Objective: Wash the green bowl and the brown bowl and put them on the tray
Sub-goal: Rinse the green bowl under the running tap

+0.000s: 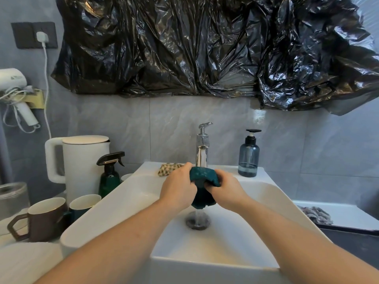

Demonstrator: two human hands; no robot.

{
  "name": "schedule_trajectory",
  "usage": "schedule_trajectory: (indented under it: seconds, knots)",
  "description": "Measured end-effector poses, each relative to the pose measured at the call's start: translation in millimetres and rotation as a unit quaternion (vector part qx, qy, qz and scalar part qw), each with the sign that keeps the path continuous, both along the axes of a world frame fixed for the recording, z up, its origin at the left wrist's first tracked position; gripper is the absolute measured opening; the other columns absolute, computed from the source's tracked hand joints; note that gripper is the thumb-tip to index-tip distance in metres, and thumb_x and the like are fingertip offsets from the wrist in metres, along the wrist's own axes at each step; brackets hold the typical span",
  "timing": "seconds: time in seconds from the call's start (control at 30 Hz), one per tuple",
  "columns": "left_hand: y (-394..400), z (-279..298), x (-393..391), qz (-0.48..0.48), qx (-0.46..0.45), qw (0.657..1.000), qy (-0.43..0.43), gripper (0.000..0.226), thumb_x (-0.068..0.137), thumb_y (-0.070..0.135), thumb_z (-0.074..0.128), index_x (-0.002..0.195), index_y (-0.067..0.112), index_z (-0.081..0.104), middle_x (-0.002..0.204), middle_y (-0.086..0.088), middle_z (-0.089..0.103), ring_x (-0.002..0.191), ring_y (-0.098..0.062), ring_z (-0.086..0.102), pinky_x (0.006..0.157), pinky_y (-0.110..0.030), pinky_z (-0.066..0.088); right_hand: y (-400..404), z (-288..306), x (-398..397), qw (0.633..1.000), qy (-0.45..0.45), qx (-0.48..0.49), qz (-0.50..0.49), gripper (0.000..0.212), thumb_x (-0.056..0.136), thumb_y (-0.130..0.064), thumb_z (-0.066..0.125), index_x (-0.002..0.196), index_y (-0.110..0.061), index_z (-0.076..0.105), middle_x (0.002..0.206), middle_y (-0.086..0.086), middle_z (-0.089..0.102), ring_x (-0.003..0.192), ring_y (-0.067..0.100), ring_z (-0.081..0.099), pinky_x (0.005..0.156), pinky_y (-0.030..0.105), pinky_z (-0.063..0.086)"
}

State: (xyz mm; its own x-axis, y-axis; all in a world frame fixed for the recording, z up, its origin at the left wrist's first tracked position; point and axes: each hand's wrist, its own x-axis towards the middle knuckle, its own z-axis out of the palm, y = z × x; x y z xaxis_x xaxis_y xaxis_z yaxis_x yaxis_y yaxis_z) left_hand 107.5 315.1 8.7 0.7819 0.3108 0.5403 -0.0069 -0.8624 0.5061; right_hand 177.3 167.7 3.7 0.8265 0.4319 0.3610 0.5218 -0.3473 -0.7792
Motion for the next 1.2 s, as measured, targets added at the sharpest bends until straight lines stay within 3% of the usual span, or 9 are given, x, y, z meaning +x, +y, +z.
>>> schedule_trajectory:
  seconds: [0.1,0.23,0.37,0.53,0.73,0.93,1.2]
  knots:
    - [-0.8,-1.7,-0.2,-0.007,0.010,1.000,0.007,0.033,0.089,0.001,0.054,0.109,0.026,0.060,0.099,0.004,0.067,0.091,-0.023,0.063,0.082,-0.046,0.059,-0.3,-0.2,0.0,1.000,-0.007,-0.021,-0.011,0.019,0.095,-0.016,0.066,0.112,-0.024,0.063,0.103,-0.003,0.070,0.092,0.014,0.065,0.061,0.018,0.048]
    - [0.7,-2.1,2.5,-0.015,-0.029,0.999,0.007,0.028,0.095,0.015,0.063,0.117,0.031,0.056,0.108,0.009,0.069,0.097,-0.019,0.066,0.084,-0.044,0.060,-4.1,1.7,0.7,0.999,-0.027,-0.019,-0.032,0.019,0.096,-0.015,0.065,0.112,-0.024,0.061,0.101,-0.005,0.067,0.086,0.005,0.060,0.060,0.017,0.046]
    - [1.6,-3.6,1.7,-0.008,-0.030,0.999,0.020,0.029,0.097,0.032,0.067,0.123,0.032,0.055,0.111,0.008,0.070,0.100,-0.021,0.067,0.086,-0.045,0.059,-3.7,2.6,0.5,0.999,-0.010,0.020,-0.033,0.027,0.095,-0.010,0.064,0.117,-0.025,0.060,0.104,-0.005,0.066,0.092,0.012,0.064,0.061,0.021,0.056]
    - [3.5,-3.5,3.6,0.014,0.003,1.000,0.018,0.016,0.104,0.025,0.057,0.120,0.025,0.053,0.110,0.001,0.068,0.096,-0.027,0.062,0.080,-0.042,0.055,-2.6,2.9,-0.4,0.999,0.003,0.042,-0.019,0.028,0.098,-0.011,0.063,0.125,-0.021,0.060,0.112,-0.001,0.068,0.102,0.019,0.064,0.069,0.017,0.050]
    - [2.6,-0.7,1.8,0.057,0.012,0.998,-0.014,0.022,0.104,0.015,0.053,0.125,0.023,0.058,0.108,0.003,0.062,0.095,-0.019,0.047,0.078,-0.034,0.044,-0.4,2.6,-1.6,0.999,0.019,0.027,-0.013,0.018,0.096,-0.018,0.063,0.113,-0.026,0.062,0.103,-0.002,0.070,0.096,0.022,0.068,0.083,0.045,0.063]
    - [1.7,-1.9,3.6,0.027,-0.044,0.999,0.018,0.025,0.103,0.020,0.056,0.127,0.025,0.064,0.110,0.002,0.068,0.099,-0.023,0.063,0.088,-0.045,0.061,-1.1,3.4,-3.5,0.999,0.047,-0.022,-0.011,0.012,0.100,-0.014,0.058,0.111,-0.017,0.059,0.103,0.006,0.067,0.084,0.027,0.072,0.064,0.036,0.065]
    - [-0.9,-5.0,2.1,0.003,-0.066,0.995,0.077,0.026,0.103,0.027,0.054,0.128,0.030,0.058,0.111,0.004,0.071,0.100,-0.020,0.067,0.091,-0.045,0.061,0.0,4.1,0.9,0.988,0.149,0.031,-0.026,0.027,0.103,-0.009,0.051,0.130,-0.015,0.051,0.122,0.012,0.065,0.099,0.032,0.072,0.074,0.042,0.066]
